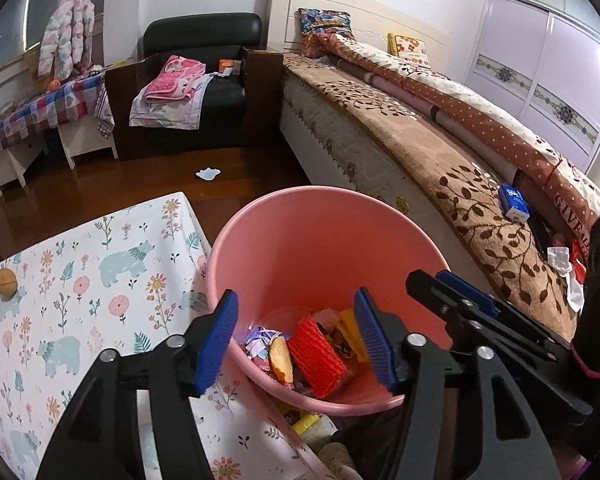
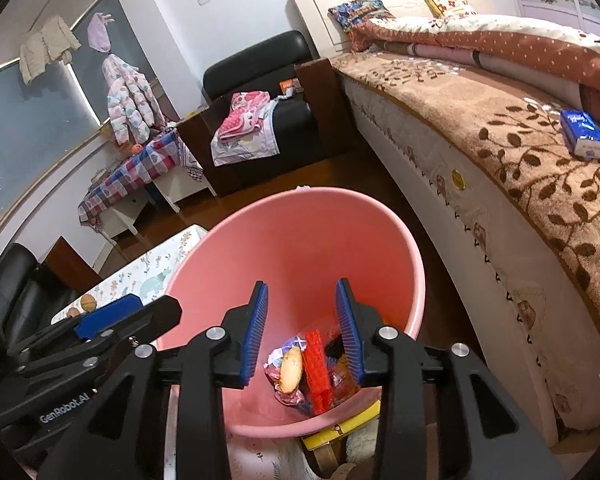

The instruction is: Collect trash

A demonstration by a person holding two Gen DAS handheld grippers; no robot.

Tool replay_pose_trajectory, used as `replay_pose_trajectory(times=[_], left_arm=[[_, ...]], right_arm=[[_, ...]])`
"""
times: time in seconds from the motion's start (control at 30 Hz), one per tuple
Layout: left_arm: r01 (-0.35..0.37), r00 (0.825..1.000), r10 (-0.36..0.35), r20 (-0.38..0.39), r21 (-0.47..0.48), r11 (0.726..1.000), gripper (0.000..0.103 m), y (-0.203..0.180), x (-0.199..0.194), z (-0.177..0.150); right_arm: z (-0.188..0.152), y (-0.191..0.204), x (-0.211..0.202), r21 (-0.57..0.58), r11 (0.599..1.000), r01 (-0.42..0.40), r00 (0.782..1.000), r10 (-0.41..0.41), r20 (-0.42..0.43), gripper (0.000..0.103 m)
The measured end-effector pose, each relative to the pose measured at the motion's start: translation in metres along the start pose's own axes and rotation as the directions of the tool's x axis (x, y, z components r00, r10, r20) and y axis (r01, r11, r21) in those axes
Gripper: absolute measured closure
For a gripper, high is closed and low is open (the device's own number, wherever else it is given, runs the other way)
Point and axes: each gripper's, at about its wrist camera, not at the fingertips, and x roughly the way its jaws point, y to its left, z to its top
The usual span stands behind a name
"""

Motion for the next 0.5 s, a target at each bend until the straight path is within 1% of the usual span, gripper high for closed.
replay_pose_trajectory(times=[0.3,0.4,0.5], left_arm=[[-0.027,0.998,0.027,0.052,0.0,1.0,0.04,0.002,-0.021,-0.002],[-0.042,0.997,0.042,0.06,-0.003,0.999,0.04,0.004,-0.029,-0.005],[-0.051,0.995,0.052,0.08,-0.015,0.999,0.04,0.007,-0.04,-0.007]], right_arm=[[-0.005,0.011,-0.018,-0.031,0.999,-0.009,0.999,0.01,0.046,0.067],[-0.009,0.017,-0.02,-0.046,0.999,-0.013,0.999,0.014,0.03,0.067],[-0.015,0.026,-0.027,-0.071,0.997,-0.007,0.999,0.009,0.031,0.067]])
